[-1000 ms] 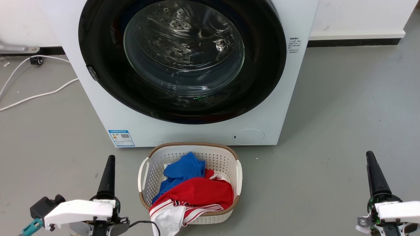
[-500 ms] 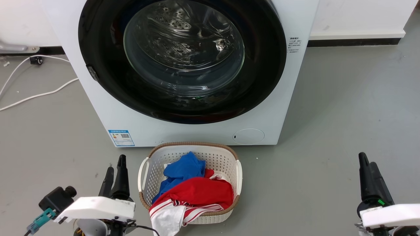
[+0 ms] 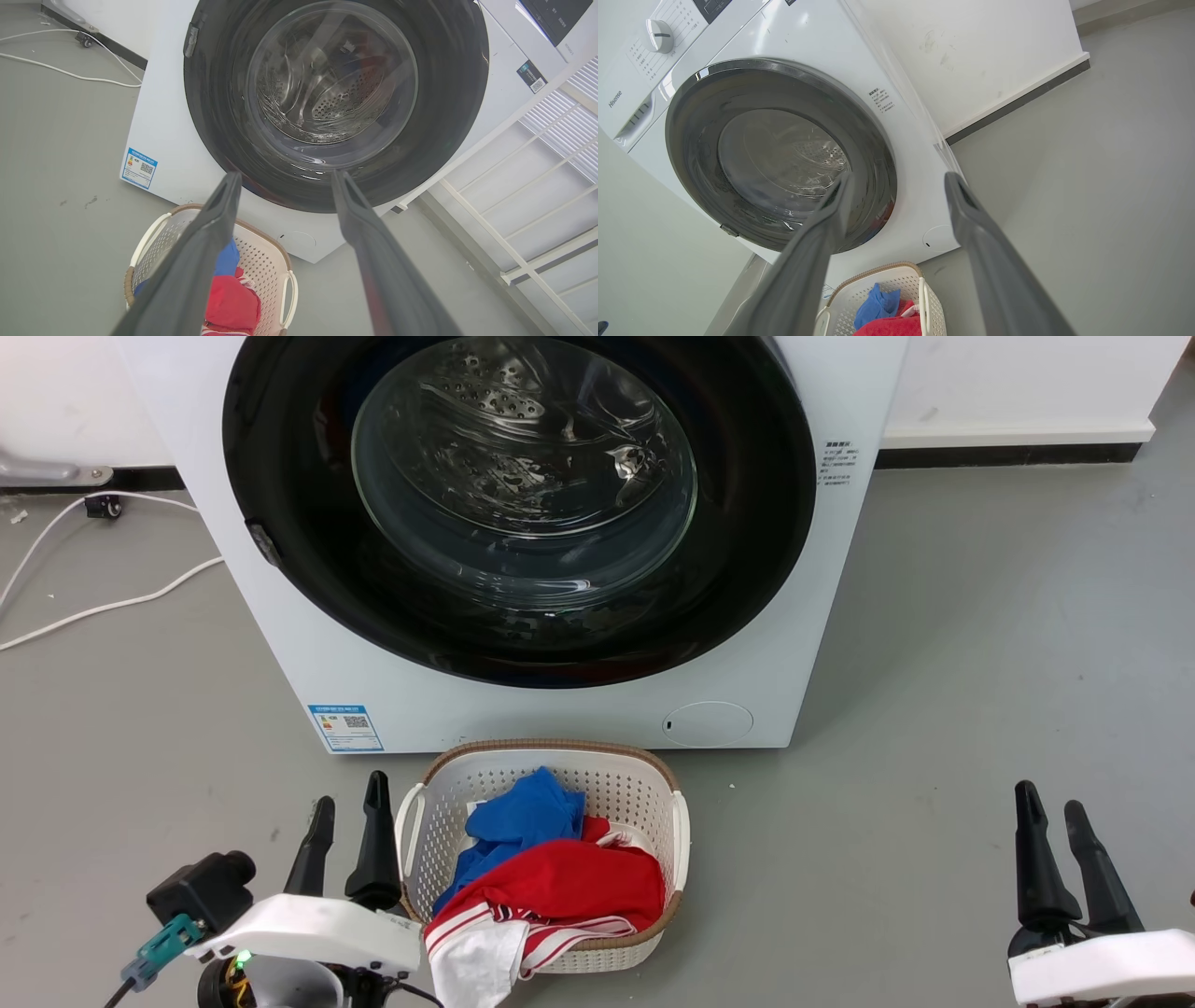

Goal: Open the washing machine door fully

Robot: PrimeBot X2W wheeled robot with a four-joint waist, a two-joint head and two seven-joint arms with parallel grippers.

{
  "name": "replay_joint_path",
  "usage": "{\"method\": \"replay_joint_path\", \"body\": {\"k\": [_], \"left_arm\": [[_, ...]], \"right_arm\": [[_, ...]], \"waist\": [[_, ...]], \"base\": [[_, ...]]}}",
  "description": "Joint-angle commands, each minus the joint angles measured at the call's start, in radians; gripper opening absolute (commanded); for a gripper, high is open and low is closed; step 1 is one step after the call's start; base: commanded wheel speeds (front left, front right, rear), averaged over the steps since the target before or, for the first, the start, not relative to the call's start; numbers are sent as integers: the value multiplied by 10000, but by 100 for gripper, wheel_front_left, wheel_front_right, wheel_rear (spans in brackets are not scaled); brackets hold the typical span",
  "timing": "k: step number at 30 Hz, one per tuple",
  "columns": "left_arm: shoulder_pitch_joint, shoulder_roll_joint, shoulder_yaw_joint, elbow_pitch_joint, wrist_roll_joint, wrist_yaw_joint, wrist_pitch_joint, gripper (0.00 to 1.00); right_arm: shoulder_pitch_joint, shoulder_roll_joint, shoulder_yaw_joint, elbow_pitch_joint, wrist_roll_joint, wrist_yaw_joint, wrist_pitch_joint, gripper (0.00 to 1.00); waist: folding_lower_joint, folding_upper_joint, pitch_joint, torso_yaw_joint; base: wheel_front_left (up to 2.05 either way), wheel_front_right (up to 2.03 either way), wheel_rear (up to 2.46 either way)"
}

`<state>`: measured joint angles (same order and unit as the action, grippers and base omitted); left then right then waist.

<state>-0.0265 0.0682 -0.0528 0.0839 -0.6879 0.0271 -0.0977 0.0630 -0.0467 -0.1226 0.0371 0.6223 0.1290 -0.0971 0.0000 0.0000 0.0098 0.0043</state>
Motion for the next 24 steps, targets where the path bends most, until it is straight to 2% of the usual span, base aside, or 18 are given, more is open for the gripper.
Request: {"method": "replay_joint_path", "body": {"k": [1,24], "left_arm": [[-32,89,-55,-188,263,33,-84,100],[184,217,-687,-584,2788,444,-741,100]], "right_arm": [[-22,-44,1,-194,-283,14,-89,100],[496,-49,9,-901,-2922,19,-746,100]], "waist": [[0,0,-1,2],[0,0,12,90]], "base": [[0,0,0],[0,0,0]]}}
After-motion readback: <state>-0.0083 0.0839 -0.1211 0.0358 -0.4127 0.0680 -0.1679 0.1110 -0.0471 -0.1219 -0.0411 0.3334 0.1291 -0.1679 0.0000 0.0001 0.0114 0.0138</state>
